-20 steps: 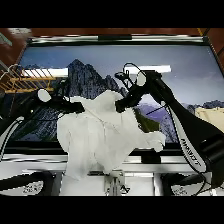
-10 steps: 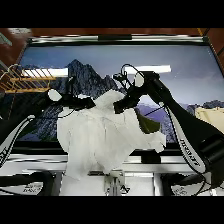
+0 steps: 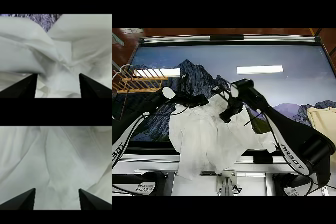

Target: Fold the shirts.

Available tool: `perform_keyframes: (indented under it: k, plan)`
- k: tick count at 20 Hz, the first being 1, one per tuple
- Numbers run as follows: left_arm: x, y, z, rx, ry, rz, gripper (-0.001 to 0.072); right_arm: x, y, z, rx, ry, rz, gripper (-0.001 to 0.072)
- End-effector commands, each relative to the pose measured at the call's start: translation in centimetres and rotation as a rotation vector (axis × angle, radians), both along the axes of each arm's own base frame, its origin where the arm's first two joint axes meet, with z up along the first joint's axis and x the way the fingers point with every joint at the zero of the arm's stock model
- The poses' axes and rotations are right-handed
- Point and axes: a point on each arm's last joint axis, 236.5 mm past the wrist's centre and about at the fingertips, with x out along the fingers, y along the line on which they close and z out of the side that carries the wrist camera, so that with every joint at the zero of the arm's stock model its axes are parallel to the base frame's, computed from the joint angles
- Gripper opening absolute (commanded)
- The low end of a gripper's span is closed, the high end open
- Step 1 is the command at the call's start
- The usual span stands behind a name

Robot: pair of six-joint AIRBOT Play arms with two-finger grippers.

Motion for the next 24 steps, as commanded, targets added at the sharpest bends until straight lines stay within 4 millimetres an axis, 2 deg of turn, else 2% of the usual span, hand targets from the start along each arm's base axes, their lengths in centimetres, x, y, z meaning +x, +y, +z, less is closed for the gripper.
perform_keyframes:
  k: [1,3,4,5,8,11,13,16,18,21,22,24]
  plan:
    - [0.3,0.6,-0.1,0.000,0.003,0.013,0.0608,1.2,0.6,-2.6,-0.074,-0.085,0.055,0.0553]
    - [0.5,1.4,-0.1,0.000,0.011,0.027,0.0608,2.9,0.2,-3.3,-0.077,-0.127,0.023,0.0261]
    - [0.6,1.8,-0.2,-0.001,0.016,0.034,0.0608,3.9,0.4,-3.0,-0.057,-0.161,0.011,0.0090]
    - [0.7,2.3,-0.2,-0.001,0.020,0.042,0.0608,4.8,0.5,-2.6,-0.036,-0.184,-0.004,0.0066]
    - [1.1,3.2,-0.2,0.003,0.015,0.054,0.0608,6.5,1.2,-0.6,0.074,-0.195,-0.011,0.0065]
    - [1.1,3.3,-0.2,0.003,0.015,0.055,0.0608,7.0,1.5,0.9,0.258,-0.087,-0.099,0.0064]
    - [1.1,3.0,0.0,0.002,0.011,0.048,0.0608,6.2,0.9,0.6,0.341,0.050,-0.144,0.0065]
    - [1.6,2.3,0.9,-0.002,-0.015,0.032,0.0608,5.0,0.2,-1.2,0.389,0.226,-0.204,0.0066]
    - [2.1,1.8,1.9,-0.007,-0.041,0.024,0.0608,5.2,0.3,-2.0,0.408,0.256,-0.236,0.0066]
    - [3.0,1.7,3.2,-0.014,-0.073,0.024,0.0608,5.6,0.2,-2.1,0.442,0.284,-0.270,0.0065]
    - [3.2,1.6,3.5,-0.015,-0.081,0.024,0.0608,5.6,0.3,-1.5,0.474,0.307,-0.288,0.0065]
    - [3.4,1.5,4.0,-0.017,-0.092,0.019,0.0608,5.4,1.2,1.5,0.618,0.407,-0.331,0.0065]
